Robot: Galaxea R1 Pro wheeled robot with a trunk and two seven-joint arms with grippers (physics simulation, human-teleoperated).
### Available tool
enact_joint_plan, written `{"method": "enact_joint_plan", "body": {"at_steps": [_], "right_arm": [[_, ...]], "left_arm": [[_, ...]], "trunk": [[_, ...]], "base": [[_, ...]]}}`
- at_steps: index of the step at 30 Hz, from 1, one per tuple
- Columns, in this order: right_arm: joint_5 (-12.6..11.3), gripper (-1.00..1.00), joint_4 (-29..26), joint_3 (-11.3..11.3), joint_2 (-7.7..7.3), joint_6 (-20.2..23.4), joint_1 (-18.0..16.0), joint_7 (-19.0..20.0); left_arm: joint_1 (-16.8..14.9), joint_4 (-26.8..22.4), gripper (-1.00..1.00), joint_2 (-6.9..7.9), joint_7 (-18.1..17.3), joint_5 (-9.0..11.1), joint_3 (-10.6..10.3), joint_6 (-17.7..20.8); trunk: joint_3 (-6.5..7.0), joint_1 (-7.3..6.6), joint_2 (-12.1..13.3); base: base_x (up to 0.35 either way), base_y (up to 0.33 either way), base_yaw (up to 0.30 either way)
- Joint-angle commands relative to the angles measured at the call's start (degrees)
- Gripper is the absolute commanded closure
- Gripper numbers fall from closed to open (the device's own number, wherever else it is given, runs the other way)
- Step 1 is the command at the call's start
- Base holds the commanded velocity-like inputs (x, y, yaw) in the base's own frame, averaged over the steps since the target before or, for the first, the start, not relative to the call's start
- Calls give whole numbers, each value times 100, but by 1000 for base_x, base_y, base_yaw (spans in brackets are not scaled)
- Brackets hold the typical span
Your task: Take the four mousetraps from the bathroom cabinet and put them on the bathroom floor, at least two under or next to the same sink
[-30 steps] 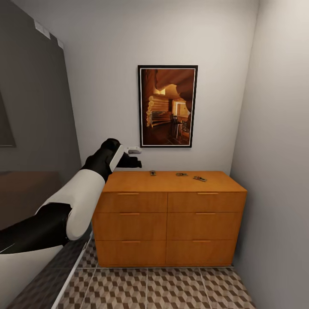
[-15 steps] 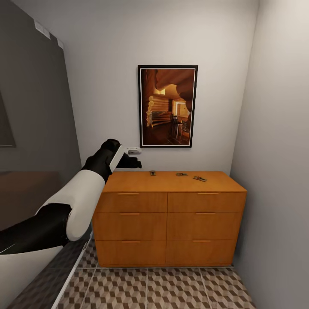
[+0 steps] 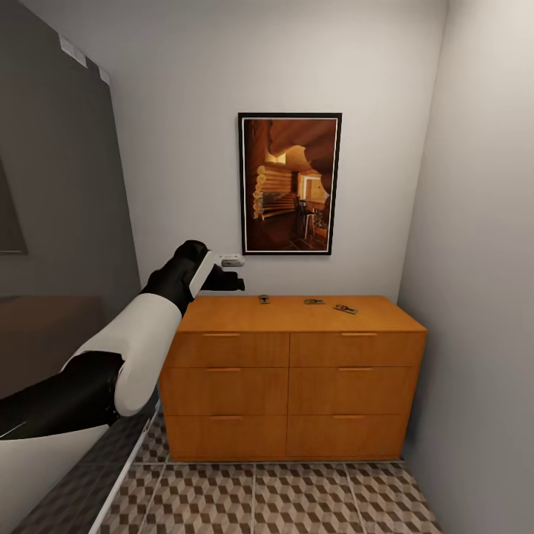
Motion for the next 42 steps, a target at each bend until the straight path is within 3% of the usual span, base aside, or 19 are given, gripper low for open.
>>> {"method": "enact_joint_plan", "body": {"at_steps": [1, 14, 28, 42], "right_arm": [[-81, 100, -8, 18, -3, -4, 2, 65], [-81, 100, 2, 26, -2, -4, 3, 63], [-72, 100, 4, 27, -2, -4, 3, 72], [-78, 100, 4, 27, -3, -4, 3, 64]], "left_arm": [[-3, -5, -100, -2, 2, 0, 8, 23], [-3, 3, -100, -2, -5, 0, 9, 23], [-3, 44, -100, -2, -6, 0, 10, 16], [3, 115, -100, -2, -4, 0, 13, -29]], "trunk": [[-6, 0, -3], [-6, 0, -3], [-6, 0, -3], [-6, 0, -3]], "base": [[0, 0, 0], [128, -25, 0], [277, -205, 0], [28, -204, 0]]}}
